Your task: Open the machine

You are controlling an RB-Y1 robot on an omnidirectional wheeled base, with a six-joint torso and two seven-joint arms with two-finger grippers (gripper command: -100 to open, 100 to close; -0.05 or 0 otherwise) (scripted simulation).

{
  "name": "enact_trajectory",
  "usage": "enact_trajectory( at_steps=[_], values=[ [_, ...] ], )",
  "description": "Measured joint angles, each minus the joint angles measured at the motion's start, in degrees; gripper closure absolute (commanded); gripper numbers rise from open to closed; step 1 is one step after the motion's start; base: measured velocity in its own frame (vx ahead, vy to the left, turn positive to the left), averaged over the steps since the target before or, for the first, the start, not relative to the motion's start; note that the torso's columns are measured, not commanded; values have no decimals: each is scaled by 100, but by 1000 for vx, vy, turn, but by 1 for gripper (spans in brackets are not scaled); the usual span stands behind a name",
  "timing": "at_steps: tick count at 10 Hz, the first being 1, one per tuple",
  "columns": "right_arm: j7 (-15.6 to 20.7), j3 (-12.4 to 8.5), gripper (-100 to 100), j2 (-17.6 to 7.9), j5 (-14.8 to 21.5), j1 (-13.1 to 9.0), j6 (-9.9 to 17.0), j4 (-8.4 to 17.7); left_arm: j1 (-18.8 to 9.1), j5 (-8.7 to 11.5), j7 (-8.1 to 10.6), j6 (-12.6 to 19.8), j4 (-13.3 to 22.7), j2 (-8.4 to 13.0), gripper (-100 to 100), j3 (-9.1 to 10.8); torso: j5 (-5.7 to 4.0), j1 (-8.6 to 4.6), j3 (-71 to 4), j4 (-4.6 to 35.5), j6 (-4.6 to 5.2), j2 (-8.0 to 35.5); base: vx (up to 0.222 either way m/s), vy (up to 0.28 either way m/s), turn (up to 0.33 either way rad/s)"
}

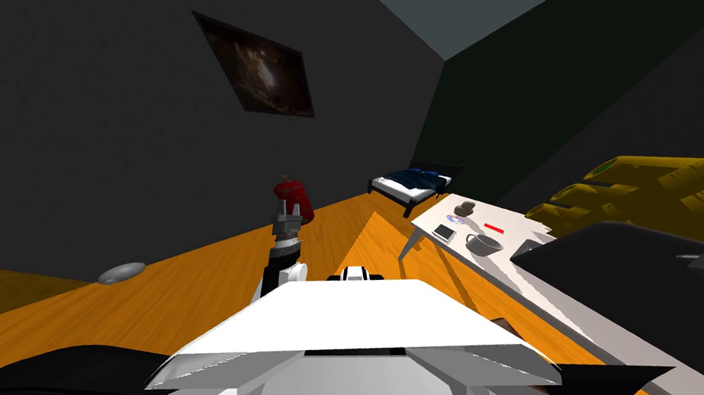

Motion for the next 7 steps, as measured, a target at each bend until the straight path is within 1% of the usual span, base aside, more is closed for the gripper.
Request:
enact_trajectory(
  at_steps=[1,2,3,4,5,6,7],
  values=[
    [66,-14,100,-37,-198,51,52,-22,0,0,0,0,0,0,0,0,0,-1,4,2,-2,4,0,0,0],
    [78,-15,-100,-38,-212,48,57,-17,0,0,0,0,0,0,0,0,-2,-3,4,2,0,5,-123,-25,56],
    [142,0,-100,68,-51,-126,77,39,-2,0,0,0,0,0,0,0,-3,-15,20,10,-2,35,-254,-55,76],
    [254,8,-100,161,63,-265,95,104,-4,0,0,1,1,0,0,0,0,-23,38,21,4,62,-171,-40,13],
    [328,-15,-100,139,-18,-174,159,40,-2,0,0,1,1,0,0,0,-1,-9,18,11,7,22,-223,-41,42],
    [481,-63,-100,151,-129,-53,294,-64,-3,0,0,1,1,0,0,0,-1,-4,8,3,-1,15,-292,-83,78],
    [636,-38,-100,272,56,-280,347,36,-4,0,0,1,1,0,0,0,-5,-15,10,4,0,15,-297,-48,81]
  ],
)
